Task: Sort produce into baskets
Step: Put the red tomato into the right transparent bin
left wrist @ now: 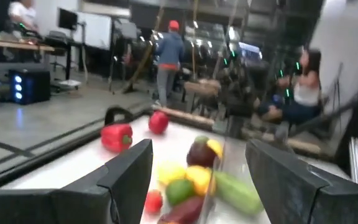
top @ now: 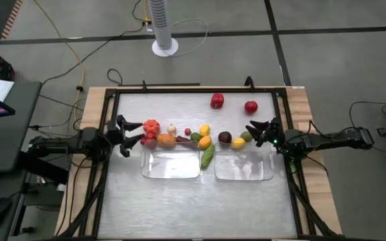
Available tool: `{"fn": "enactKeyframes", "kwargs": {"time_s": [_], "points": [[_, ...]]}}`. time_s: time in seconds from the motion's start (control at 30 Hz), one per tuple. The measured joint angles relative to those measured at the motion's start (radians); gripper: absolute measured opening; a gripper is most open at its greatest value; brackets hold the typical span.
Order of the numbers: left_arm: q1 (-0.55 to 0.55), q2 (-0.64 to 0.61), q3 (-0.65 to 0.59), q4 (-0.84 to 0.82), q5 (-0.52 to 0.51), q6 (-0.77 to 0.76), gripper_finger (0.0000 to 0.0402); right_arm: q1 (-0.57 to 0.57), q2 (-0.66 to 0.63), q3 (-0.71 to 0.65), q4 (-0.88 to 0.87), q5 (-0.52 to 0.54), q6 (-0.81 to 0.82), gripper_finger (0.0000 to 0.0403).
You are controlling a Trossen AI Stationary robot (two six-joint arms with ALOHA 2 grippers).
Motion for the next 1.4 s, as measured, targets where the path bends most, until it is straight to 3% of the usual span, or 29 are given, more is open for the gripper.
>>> {"fn": "enactKeyframes", "kwargs": {"time_s": [0.1, 0.23, 0.33, 0.43, 0.53, 0.67, 0.77, 0.93, 1.03, 1.23, 1.4], "points": [[0.000, 0.000, 0.000, 0.145, -0.013, -0.022, 0.0245, -0.016, 0.000, 0.005, 0.005, -0.052, -0.024, 0.0302], [0.000, 0.000, 0.002, 0.411, 0.106, 0.078, 0.0245, -0.078, 0.032, 0.068, -0.079, -0.182, -0.038, 0.0302], [0.000, 0.000, 0.003, 0.517, 0.026, 0.148, 0.0245, -0.140, 0.092, 0.130, -0.135, -0.206, -0.089, 0.0302], [0.022, 0.024, 0.024, 0.488, -0.166, 0.221, 0.0244, -0.224, 0.197, 0.196, -0.160, -0.237, -0.151, 0.0302], [0.075, 0.089, 0.071, 0.480, -0.241, 0.291, 0.0235, -0.324, 0.323, 0.268, -0.157, -0.277, -0.207, 0.0302], [0.153, 0.189, 0.178, 0.472, -0.197, 0.359, 0.0217, -0.448, 0.518, 0.386, -0.162, -0.365, -0.282, 0.0302], [0.189, 0.257, 0.260, 0.347, -0.145, 0.366, 0.0205, -0.523, 0.656, 0.486, -0.178, -0.417, -0.317, 0.0302], [0.207, 0.339, 0.331, 0.104, -0.124, 0.378, 0.0193, -0.634, 0.863, 0.665, -0.365, -0.384, -0.385, 0.0302], [0.207, 0.368, 0.338, 0.054, -0.127, 0.390, 0.0192, -0.695, 0.969, 0.756, -0.510, -0.352, -0.432, 0.0303], [0.207, 0.379, 0.383, 0.060, -0.118, 0.400, 0.0192, -0.763, 1.103, 0.849, -0.697, -0.360, -0.486, 0.0322], [0.207, 0.380, 0.417, 0.056, -0.051, 0.408, 0.0193, -0.786, 1.139, 0.884, -0.777, -0.368, -0.497, 0.0355]]}}
